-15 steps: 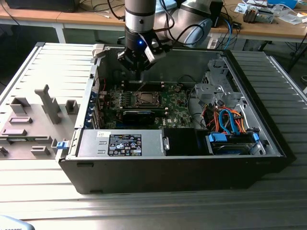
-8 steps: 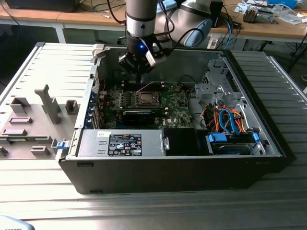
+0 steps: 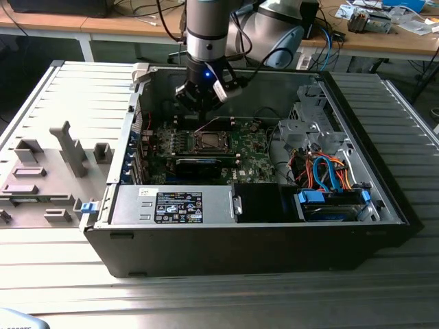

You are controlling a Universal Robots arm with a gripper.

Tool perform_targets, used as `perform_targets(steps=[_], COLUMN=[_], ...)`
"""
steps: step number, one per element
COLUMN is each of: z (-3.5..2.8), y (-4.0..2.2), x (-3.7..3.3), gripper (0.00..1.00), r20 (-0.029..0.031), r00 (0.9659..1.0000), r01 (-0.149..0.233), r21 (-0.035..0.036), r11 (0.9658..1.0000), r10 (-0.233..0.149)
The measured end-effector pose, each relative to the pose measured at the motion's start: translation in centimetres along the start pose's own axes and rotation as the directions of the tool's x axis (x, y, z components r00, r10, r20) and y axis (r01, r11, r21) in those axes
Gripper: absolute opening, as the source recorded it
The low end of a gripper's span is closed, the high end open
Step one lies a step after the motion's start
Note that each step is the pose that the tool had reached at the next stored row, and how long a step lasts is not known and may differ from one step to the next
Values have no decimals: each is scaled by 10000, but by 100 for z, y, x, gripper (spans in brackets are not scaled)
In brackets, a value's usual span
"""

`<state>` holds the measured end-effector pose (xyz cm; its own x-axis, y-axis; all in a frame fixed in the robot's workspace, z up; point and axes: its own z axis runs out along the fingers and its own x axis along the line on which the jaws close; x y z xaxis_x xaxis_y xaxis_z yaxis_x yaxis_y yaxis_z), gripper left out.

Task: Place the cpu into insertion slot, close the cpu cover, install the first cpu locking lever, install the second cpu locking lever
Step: 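Install the first cpu locking lever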

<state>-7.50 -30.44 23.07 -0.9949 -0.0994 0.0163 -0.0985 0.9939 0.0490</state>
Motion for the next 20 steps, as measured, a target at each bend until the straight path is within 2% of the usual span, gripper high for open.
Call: perform_targets(steps=[6, 10, 15, 18, 20], z=[129, 167, 226, 261, 267], y=[20, 4, -17, -26, -27], x=[-23, -146, -322, -376, -394], gripper=[11, 11, 11, 11, 11], r20=[-4, -29, -104, -141, -142], r00=[10000, 10000, 9999, 9999, 9999], r01=[16, 13, 12, 9, 10], r21=[-1, -3, -11, -6, -8], r11=[10000, 10000, 10000, 10000, 10000], r10=[-16, -13, -12, -9, -10])
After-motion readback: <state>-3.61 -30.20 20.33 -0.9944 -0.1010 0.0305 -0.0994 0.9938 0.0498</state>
